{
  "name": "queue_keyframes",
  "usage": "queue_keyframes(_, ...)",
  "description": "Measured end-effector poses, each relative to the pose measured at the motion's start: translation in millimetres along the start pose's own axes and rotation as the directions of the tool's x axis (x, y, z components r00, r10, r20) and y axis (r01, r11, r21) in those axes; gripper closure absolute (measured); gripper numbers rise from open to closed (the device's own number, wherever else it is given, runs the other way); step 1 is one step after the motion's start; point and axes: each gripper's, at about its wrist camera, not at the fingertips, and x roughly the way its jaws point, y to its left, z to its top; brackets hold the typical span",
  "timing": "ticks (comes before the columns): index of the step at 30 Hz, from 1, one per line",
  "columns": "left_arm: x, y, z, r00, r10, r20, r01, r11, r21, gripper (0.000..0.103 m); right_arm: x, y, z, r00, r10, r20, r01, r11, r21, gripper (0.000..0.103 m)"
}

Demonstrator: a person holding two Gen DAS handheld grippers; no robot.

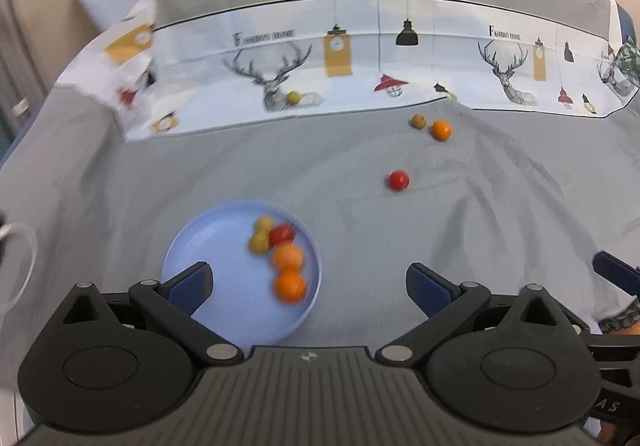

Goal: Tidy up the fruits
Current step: 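Grasp a small yellow fruit with the left tool while the right tool grasps a mandarin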

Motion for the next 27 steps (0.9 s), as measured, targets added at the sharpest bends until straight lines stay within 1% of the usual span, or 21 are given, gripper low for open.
queue_keyframes(3, 30, -11, 34, 1.0, -0.005, 0.006, 0.004, 1.0, 0.01, 0.0, 27, -25, 9, 0.999, -0.049, -0.006, 0.049, 0.998, 0.033, 0.001)
queue_keyframes(7, 76, -17, 79, 1.0, -0.009, 0.001, 0.009, 1.0, -0.006, 0.0, 72, -53, 23, 0.995, -0.1, -0.007, 0.1, 0.994, 0.052, 0.001)
queue_keyframes(11, 137, -15, 126, 0.999, -0.025, -0.021, 0.024, 0.999, -0.044, 0.0, 128, -76, 40, 0.991, -0.137, 0.001, 0.137, 0.99, 0.044, 0.001)
queue_keyframes(14, 191, -8, 155, 0.999, -0.007, -0.032, 0.005, 0.998, -0.058, 0.0, 176, -93, 52, 0.99, -0.142, 0.004, 0.142, 0.989, 0.048, 0.001)
queue_keyframes(20, 307, 18, 202, 0.995, 0.049, -0.083, -0.059, 0.992, -0.116, 0.0, 274, -123, 69, 0.992, -0.124, -0.012, 0.125, 0.99, 0.07, 0.001)
queue_keyframes(24, 367, 37, 224, 0.99, 0.086, -0.114, -0.101, 0.986, -0.134, 0.0, 335, -132, 77, 0.99, -0.126, -0.057, 0.129, 0.99, 0.051, 0.001)
queue_keyframes(27, 404, 53, 237, 0.986, 0.085, -0.142, -0.109, 0.978, -0.176, 0.0, 373, -139, 76, 0.984, -0.151, -0.089, 0.154, 0.988, 0.026, 0.001)
